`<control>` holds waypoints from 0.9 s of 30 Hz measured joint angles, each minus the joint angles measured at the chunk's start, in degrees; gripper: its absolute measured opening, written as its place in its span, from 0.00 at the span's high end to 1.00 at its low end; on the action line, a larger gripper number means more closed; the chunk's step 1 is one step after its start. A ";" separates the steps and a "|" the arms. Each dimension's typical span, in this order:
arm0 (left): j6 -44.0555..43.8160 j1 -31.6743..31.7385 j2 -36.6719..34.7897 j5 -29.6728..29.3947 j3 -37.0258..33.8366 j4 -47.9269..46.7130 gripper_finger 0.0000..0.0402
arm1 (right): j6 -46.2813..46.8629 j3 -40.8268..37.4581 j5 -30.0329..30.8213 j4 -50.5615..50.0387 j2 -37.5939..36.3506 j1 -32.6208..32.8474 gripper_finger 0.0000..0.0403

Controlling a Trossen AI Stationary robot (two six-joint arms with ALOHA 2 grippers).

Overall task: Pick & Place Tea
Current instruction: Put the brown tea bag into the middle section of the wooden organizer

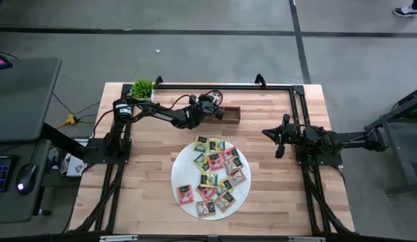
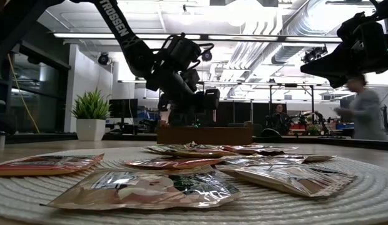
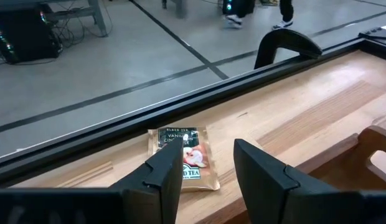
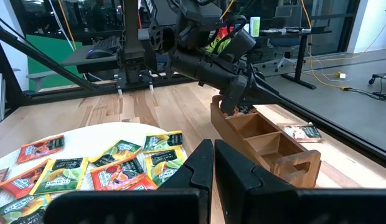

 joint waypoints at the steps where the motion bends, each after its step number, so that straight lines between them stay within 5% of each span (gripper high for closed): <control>1: 0.63 0.00 0.00 0.01 -0.02 0.39 0.65 | -0.01 0.01 0.01 0.00 0.00 0.00 0.97; 4: 6.11 0.04 -0.08 2.11 -0.04 3.25 0.65 | 0.01 0.01 -0.01 0.00 0.00 -0.02 0.97; 8: 15.22 0.93 -3.49 13.32 -0.02 5.20 0.65 | 0.00 -0.01 0.00 -0.01 0.00 -0.01 0.97; 14: 16.01 3.45 -7.31 23.06 1.21 1.31 0.65 | -0.01 0.01 -0.01 -0.02 -0.02 0.00 0.97; 22: 16.08 8.93 -10.73 27.41 12.65 -29.80 0.65 | -0.01 0.01 -0.03 0.00 -0.02 -0.02 0.97; 27: 19.84 12.49 -10.63 35.47 21.82 -42.99 0.65 | -0.01 -0.01 0.01 0.00 -0.02 -0.02 0.97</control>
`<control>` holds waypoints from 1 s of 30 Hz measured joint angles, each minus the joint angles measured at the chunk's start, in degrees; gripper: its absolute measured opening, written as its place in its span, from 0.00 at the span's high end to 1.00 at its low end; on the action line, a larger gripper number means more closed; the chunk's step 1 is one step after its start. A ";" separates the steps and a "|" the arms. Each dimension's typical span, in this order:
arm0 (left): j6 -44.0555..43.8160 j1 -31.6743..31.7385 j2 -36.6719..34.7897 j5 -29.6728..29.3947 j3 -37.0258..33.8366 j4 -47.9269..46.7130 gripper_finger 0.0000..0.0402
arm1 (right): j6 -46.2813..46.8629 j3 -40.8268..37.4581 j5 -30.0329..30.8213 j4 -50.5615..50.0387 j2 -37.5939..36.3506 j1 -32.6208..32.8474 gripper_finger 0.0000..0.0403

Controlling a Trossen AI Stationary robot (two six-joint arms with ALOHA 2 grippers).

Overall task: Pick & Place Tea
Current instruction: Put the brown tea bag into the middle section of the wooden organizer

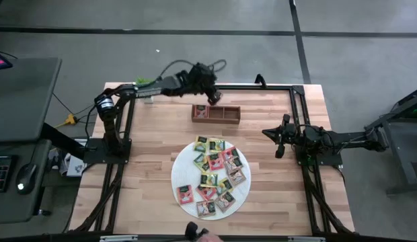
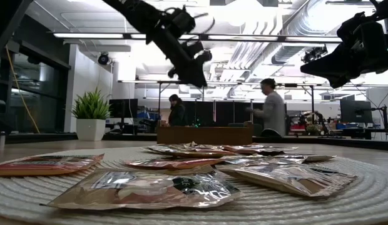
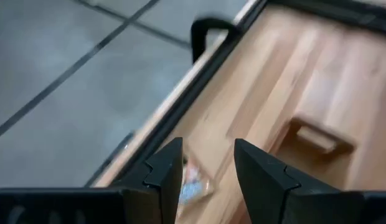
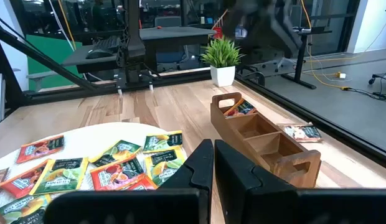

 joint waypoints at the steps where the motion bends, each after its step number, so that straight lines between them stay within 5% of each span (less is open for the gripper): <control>1: 0.46 0.65 -0.12 1.76 0.97 -1.29 0.65 | 0.00 0.01 -0.02 0.00 0.00 0.01 0.97; 11: -10.27 6.39 2.38 11.07 5.22 -14.04 0.65 | 0.00 -0.01 -0.02 0.00 0.00 0.00 0.97; 20: -17.39 8.54 7.33 19.14 11.24 -13.57 0.63 | 0.00 -0.01 0.00 0.00 0.00 0.00 0.97; 30: -17.62 10.32 13.21 27.79 21.59 -24.94 0.32 | 0.02 0.02 -0.20 0.00 0.00 0.01 0.97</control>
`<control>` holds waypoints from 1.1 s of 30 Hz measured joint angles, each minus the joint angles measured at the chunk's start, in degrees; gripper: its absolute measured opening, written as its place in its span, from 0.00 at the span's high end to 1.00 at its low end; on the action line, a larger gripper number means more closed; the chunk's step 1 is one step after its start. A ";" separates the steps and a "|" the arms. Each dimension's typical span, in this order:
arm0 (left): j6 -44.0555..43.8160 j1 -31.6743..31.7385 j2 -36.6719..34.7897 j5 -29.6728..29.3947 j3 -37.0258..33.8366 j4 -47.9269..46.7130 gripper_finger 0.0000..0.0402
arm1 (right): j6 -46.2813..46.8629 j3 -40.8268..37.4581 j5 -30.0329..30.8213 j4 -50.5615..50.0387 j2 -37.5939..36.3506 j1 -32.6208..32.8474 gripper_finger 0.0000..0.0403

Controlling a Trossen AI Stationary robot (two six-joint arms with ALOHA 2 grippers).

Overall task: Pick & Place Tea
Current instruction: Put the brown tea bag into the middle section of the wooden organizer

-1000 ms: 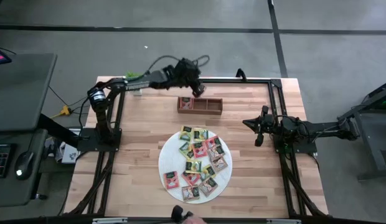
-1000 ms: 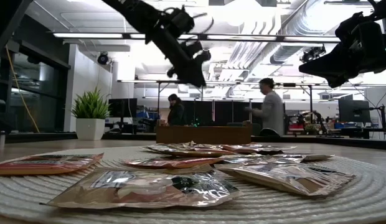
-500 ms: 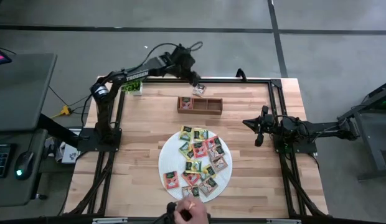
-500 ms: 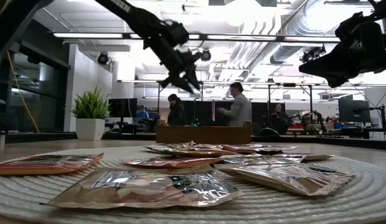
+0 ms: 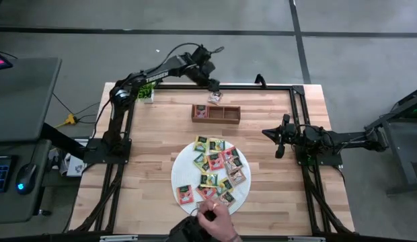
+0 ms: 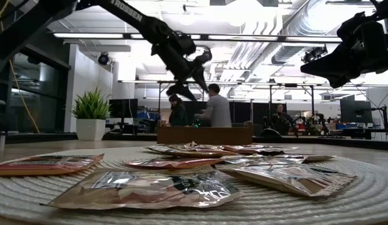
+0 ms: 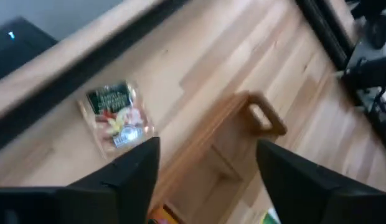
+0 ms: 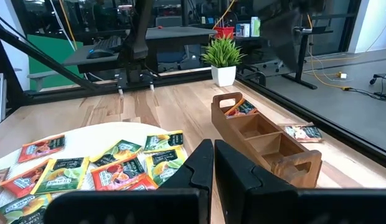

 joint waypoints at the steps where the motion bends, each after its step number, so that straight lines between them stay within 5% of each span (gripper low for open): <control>1: 0.05 -0.01 0.79 -1.00 1.38 0.80 0.29 | -0.02 -0.02 0.00 0.00 0.00 -0.01 0.97; 5: 0.54 0.88 2.97 -2.04 5.24 -5.93 0.23 | 0.00 0.00 0.00 0.00 0.00 -0.01 0.97; 14: 0.46 2.50 7.85 -2.65 14.60 -9.55 0.26 | -0.02 -0.01 0.20 0.00 0.00 -0.01 0.97; 33: 7.46 4.56 11.10 2.86 15.20 -15.33 0.30 | -0.01 0.00 0.21 0.00 0.00 0.00 0.97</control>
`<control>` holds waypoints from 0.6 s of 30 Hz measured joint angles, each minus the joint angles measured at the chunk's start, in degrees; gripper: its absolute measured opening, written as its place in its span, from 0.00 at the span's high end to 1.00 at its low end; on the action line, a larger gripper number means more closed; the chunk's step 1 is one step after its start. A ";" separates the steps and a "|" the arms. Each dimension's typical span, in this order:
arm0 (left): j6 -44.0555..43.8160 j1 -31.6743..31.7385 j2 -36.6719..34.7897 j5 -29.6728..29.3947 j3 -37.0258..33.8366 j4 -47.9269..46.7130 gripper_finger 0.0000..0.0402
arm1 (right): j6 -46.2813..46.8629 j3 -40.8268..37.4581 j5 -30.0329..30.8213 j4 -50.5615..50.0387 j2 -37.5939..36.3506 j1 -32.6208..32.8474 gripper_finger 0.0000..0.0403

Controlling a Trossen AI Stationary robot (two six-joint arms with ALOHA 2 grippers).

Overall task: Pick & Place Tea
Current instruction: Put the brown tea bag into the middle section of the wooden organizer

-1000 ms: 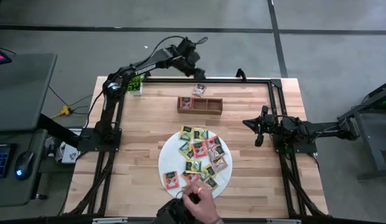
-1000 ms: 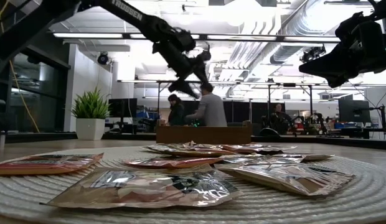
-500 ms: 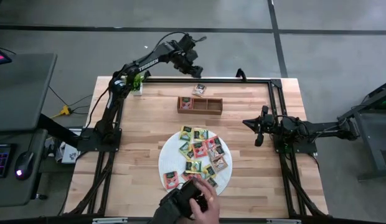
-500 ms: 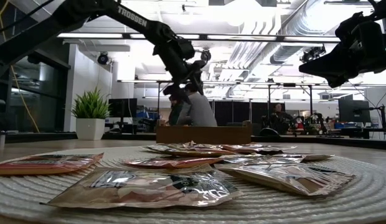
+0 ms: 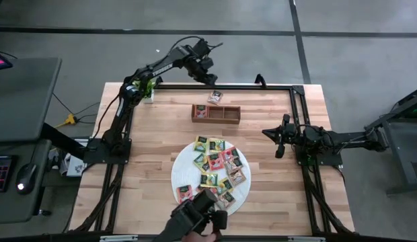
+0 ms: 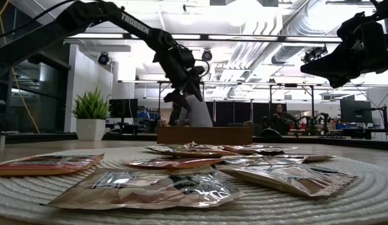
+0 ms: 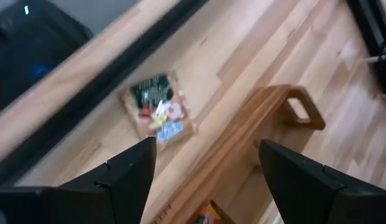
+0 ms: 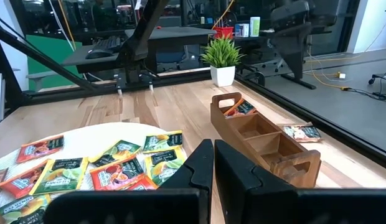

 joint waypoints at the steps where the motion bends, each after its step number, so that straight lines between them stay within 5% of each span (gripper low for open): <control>1: 0.33 0.04 0.00 0.00 0.02 0.22 0.30 | -0.01 0.00 -0.02 0.00 0.00 -0.01 0.97; 13: 0.57 0.02 0.04 1.22 -0.05 1.23 0.30 | -0.01 -0.02 0.28 0.00 0.00 0.01 0.97; 18: 0.43 -0.02 0.04 1.20 -0.05 1.23 0.30 | 1.88 -0.02 6.80 0.74 0.02 -0.04 0.97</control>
